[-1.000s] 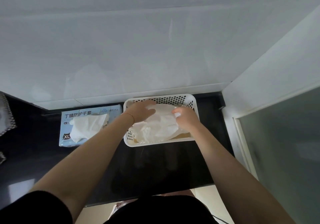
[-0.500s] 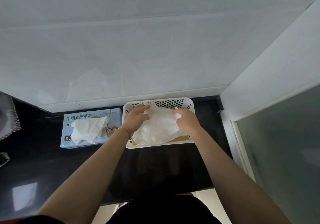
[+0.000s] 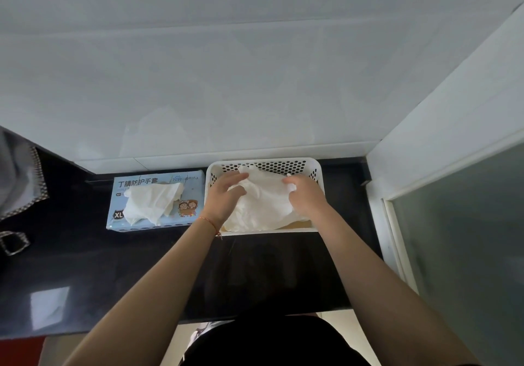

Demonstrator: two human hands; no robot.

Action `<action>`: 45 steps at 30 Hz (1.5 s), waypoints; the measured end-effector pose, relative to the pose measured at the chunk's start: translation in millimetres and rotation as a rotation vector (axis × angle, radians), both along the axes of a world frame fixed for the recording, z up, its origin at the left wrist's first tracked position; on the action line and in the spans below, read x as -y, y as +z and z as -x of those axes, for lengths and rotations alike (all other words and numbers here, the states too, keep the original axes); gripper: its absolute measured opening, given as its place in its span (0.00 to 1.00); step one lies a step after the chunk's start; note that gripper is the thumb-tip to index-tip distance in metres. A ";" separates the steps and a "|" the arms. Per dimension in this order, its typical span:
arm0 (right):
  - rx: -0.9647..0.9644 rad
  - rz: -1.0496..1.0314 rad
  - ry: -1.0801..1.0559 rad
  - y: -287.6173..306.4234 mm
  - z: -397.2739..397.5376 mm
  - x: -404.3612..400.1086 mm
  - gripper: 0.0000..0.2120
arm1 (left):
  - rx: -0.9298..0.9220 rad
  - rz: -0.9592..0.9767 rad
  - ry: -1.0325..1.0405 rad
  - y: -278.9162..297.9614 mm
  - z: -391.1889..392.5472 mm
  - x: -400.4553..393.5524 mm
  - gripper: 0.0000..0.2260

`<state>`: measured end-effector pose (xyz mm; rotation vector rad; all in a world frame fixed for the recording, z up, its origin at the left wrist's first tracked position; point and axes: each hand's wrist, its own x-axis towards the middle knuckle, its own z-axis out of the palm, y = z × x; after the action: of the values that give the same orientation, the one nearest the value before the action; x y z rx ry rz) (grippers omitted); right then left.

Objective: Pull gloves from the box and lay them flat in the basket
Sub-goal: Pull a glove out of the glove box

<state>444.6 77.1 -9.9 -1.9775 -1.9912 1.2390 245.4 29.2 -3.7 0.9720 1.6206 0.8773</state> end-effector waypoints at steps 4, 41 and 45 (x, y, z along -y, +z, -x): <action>0.022 -0.013 -0.006 0.2 -8.6 1.1 0.27 | -0.055 -0.001 -0.086 -7.0 -7.0 -10.1 0.22; 0.519 -0.335 0.352 -2.7 31.5 5.4 0.18 | -0.996 0.245 -0.760 -33.1 0.5 -16.7 0.52; 0.470 -0.130 0.348 -14.3 26.3 8.0 0.24 | -0.951 0.298 -0.808 -34.9 1.2 -19.2 0.55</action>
<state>418.2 69.1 -24.2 -2.0619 -2.6490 0.6965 244.1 48.4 -38.6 1.7705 1.7542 -0.4531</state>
